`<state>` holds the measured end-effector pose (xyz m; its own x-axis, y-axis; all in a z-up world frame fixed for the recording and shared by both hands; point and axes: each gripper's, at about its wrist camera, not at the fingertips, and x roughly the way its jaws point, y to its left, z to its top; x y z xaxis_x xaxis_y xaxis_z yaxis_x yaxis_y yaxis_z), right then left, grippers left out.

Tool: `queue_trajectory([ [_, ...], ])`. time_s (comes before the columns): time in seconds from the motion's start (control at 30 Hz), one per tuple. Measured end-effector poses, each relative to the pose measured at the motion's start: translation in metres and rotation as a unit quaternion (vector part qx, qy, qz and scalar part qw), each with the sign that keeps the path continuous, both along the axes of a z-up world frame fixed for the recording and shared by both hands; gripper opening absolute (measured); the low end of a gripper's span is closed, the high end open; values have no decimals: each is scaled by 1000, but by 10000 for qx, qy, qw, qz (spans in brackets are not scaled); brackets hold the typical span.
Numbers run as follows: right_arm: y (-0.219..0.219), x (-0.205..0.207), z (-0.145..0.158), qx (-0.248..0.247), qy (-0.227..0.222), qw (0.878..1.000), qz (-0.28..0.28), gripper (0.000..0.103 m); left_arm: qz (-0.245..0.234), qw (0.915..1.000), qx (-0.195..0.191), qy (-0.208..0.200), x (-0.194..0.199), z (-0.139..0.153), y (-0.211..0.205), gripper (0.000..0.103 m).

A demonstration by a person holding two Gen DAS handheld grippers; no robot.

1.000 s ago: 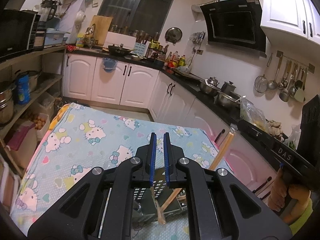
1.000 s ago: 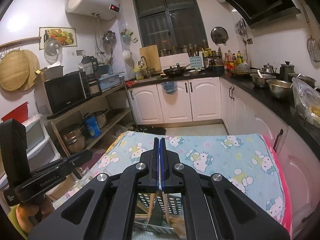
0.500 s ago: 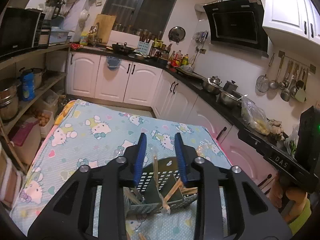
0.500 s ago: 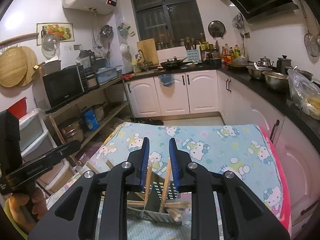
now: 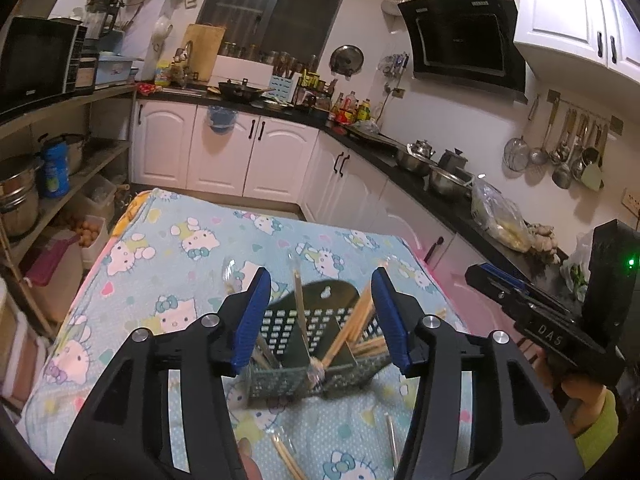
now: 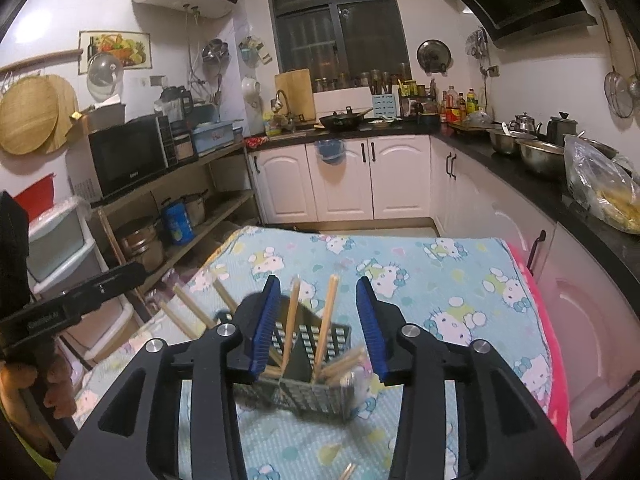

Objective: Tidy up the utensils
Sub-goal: 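Move both open tools down to the last chopsticks on the sheet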

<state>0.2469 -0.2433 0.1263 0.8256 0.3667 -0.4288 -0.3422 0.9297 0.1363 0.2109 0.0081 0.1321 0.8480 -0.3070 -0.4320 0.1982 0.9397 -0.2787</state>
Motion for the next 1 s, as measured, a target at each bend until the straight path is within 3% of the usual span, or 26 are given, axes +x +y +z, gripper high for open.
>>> queue_trajectory([
  [0.67, -18, -45, -42, -128, 322, 9994, -61, 50, -23, 9992, 38, 387, -37, -39, -4, 57],
  [0.87, -19, -58, -56, -129, 448, 9989, -45, 54, -7, 9986, 28, 536, -49, -56, -1, 65],
  [1.0, -18, -65, -66, -155, 545, 9984, 8, 55, 15, 9978, 75, 655, -56, -67, -1, 79],
])
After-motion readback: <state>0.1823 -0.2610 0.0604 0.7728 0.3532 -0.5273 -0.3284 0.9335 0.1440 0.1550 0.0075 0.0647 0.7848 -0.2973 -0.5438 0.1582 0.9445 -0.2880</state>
